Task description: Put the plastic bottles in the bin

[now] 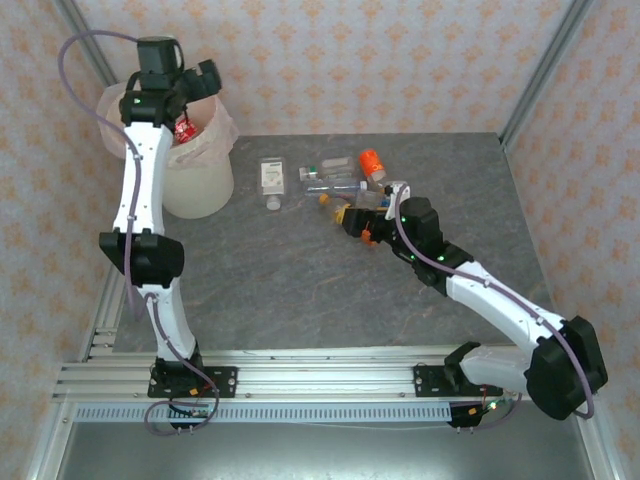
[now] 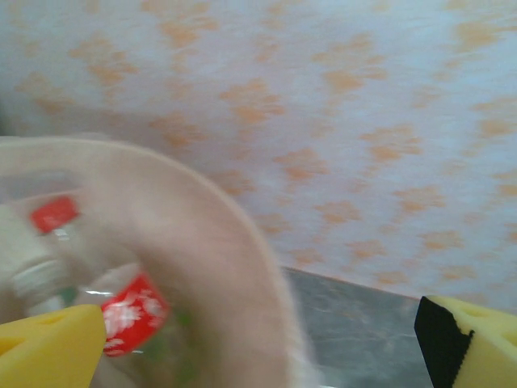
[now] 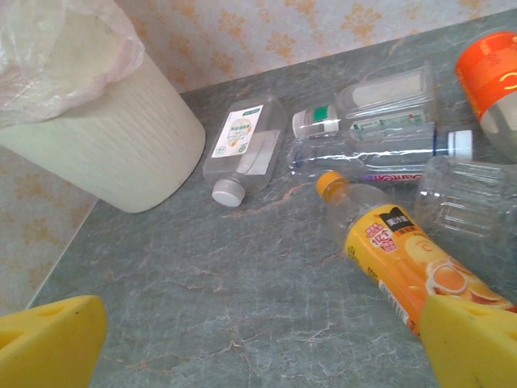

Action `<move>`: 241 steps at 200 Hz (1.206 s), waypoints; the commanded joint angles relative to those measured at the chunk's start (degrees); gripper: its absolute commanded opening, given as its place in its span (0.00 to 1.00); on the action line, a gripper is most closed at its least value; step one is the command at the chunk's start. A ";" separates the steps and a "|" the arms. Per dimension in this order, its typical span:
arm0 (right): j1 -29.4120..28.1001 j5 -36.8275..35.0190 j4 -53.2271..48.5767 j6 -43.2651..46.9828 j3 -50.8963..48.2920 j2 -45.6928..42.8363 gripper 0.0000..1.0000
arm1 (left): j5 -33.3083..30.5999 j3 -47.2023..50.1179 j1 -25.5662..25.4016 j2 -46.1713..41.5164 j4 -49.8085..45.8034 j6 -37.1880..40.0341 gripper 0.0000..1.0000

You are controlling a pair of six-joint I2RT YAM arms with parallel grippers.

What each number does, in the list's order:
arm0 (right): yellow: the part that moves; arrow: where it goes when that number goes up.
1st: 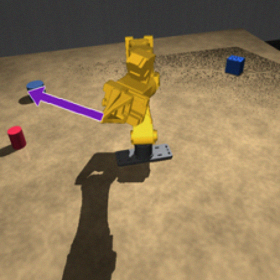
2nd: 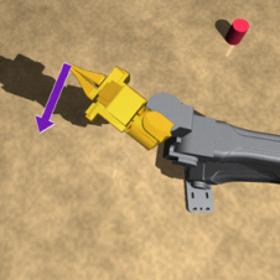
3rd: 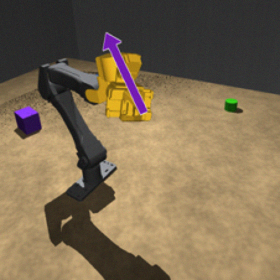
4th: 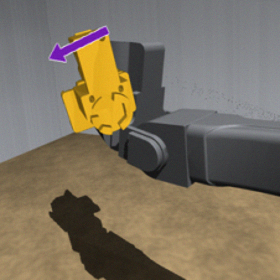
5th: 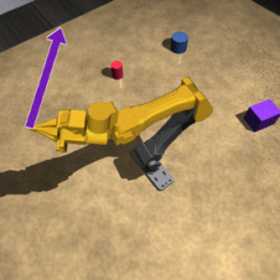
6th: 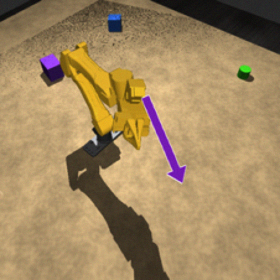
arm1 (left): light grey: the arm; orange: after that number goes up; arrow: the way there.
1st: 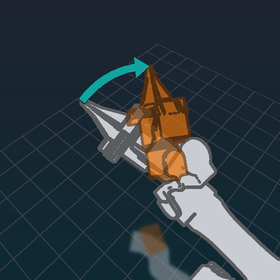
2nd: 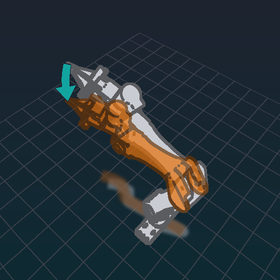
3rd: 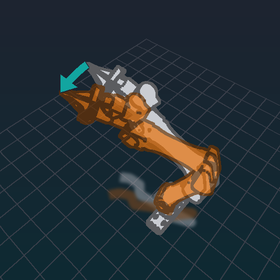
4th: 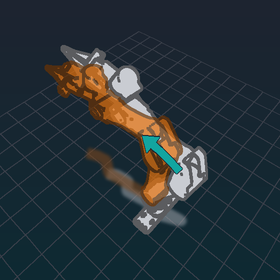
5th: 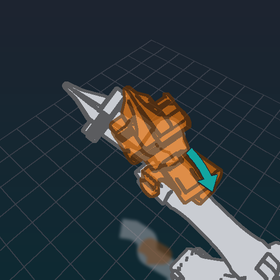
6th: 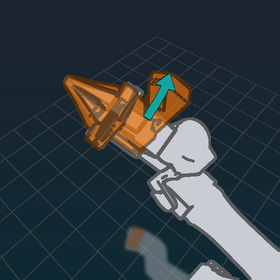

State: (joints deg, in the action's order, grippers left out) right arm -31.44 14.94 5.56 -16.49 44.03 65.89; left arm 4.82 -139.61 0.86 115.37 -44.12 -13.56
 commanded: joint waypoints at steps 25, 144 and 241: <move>0.15 -6.43 -3.20 -0.85 -2.07 -4.47 0.99 | -9.73 6.50 -12.27 -5.60 2.58 -3.21 1.00; 0.15 -10.53 -5.08 -1.87 -3.27 -6.83 0.99 | -22.55 13.66 -33.37 3.53 2.51 -2.74 1.00; 0.20 -10.94 -7.30 -2.30 -1.89 -6.75 0.99 | -18.80 8.04 -28.15 19.57 -6.16 -16.26 1.00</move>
State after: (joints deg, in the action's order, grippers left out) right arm -31.44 5.48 -0.45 -18.22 40.60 59.92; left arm -13.04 -129.36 -30.22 134.52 -46.35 -24.84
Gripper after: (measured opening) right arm 0.993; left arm 0.998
